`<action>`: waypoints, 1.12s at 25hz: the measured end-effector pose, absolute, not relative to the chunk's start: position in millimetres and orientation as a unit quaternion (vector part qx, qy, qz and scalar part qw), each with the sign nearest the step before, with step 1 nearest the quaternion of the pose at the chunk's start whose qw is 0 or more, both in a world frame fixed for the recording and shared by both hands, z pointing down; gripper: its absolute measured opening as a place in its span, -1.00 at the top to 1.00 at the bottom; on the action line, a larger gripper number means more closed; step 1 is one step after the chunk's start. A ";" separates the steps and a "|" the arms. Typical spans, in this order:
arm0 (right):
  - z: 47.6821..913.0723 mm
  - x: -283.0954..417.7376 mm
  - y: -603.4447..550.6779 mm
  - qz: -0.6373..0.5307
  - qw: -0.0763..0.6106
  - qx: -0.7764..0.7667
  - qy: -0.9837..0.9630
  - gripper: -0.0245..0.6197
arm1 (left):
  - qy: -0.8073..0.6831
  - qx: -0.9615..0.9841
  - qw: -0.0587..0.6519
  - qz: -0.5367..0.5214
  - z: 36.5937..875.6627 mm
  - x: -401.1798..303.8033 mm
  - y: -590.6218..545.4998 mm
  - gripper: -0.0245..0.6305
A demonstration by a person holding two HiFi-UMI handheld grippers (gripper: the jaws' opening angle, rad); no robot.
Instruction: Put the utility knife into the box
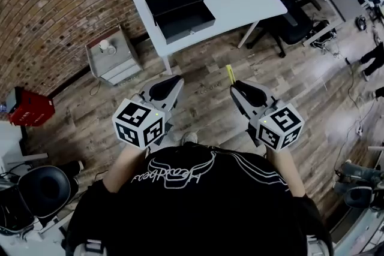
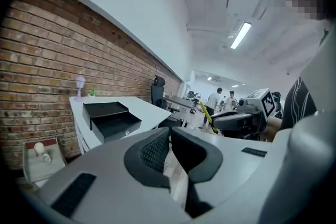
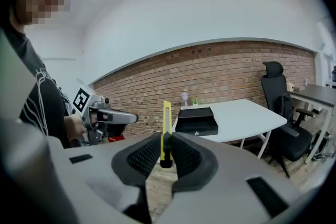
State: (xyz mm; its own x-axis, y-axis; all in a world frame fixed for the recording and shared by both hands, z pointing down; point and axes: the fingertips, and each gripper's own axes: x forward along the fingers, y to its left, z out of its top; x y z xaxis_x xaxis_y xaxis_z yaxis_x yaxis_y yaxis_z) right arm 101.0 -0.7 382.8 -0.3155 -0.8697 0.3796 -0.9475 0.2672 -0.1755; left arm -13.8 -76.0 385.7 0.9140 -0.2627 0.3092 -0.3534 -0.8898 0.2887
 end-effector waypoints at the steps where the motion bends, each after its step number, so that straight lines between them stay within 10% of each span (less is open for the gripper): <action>1: 381.4 103.3 -9.6 0.185 0.104 0.576 -0.789 0.71 | -0.160 0.963 0.170 0.132 385.2 -13.1 -85.4 0.81; 28: 403.2 157.9 -230.0 0.174 0.167 0.459 -0.855 0.71 | -0.283 0.926 0.199 0.149 408.0 17.3 -256.4 0.81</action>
